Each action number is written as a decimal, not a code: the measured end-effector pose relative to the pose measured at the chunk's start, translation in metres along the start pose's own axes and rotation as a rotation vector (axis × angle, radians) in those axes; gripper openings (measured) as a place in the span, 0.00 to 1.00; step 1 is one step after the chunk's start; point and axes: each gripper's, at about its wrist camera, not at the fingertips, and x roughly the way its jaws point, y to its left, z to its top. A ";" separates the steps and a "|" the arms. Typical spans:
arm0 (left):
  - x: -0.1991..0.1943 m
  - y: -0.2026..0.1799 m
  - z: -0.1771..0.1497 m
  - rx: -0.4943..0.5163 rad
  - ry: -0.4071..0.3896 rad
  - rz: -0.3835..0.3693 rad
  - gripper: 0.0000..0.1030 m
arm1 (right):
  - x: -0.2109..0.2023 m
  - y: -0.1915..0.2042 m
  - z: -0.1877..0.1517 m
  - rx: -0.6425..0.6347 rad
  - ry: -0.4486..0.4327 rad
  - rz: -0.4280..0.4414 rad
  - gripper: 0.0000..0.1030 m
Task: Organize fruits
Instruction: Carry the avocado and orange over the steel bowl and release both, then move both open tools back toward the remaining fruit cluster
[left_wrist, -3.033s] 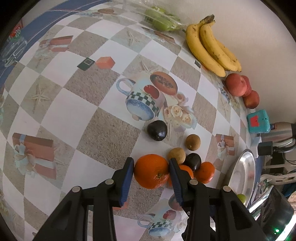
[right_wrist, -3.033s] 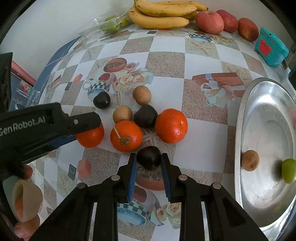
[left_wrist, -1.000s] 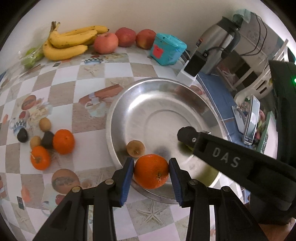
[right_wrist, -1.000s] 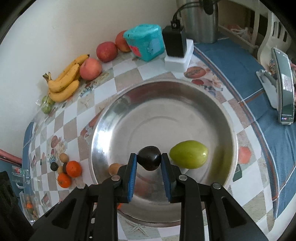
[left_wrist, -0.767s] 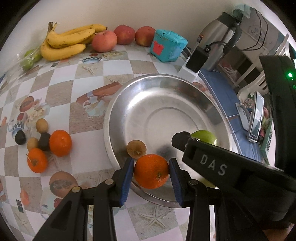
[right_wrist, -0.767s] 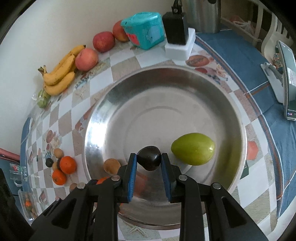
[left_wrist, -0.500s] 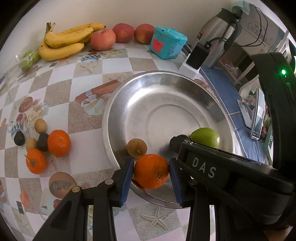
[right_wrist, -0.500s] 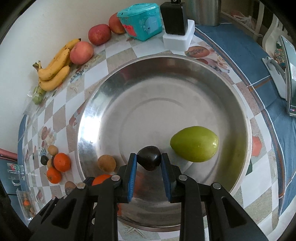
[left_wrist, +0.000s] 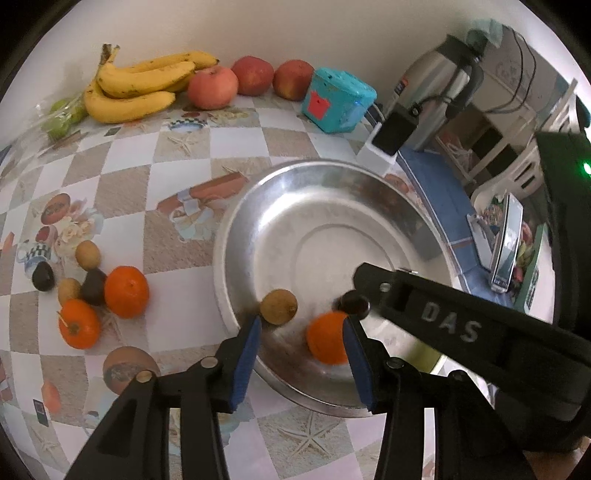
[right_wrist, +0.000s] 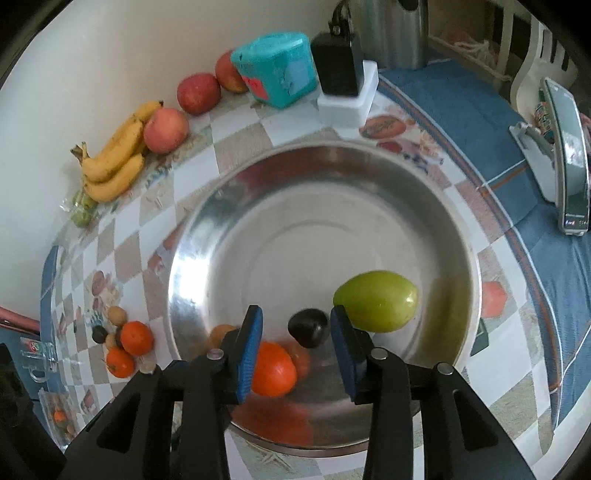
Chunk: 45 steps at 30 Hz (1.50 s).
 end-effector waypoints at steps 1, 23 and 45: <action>-0.002 0.003 0.001 -0.011 -0.003 0.000 0.48 | -0.002 0.000 0.000 0.000 -0.006 0.001 0.38; -0.043 0.103 0.015 -0.279 -0.025 0.286 0.48 | -0.009 0.042 -0.008 -0.130 -0.023 0.012 0.38; -0.068 0.144 0.006 -0.415 -0.049 0.305 0.80 | -0.004 0.077 -0.019 -0.276 -0.011 -0.027 0.63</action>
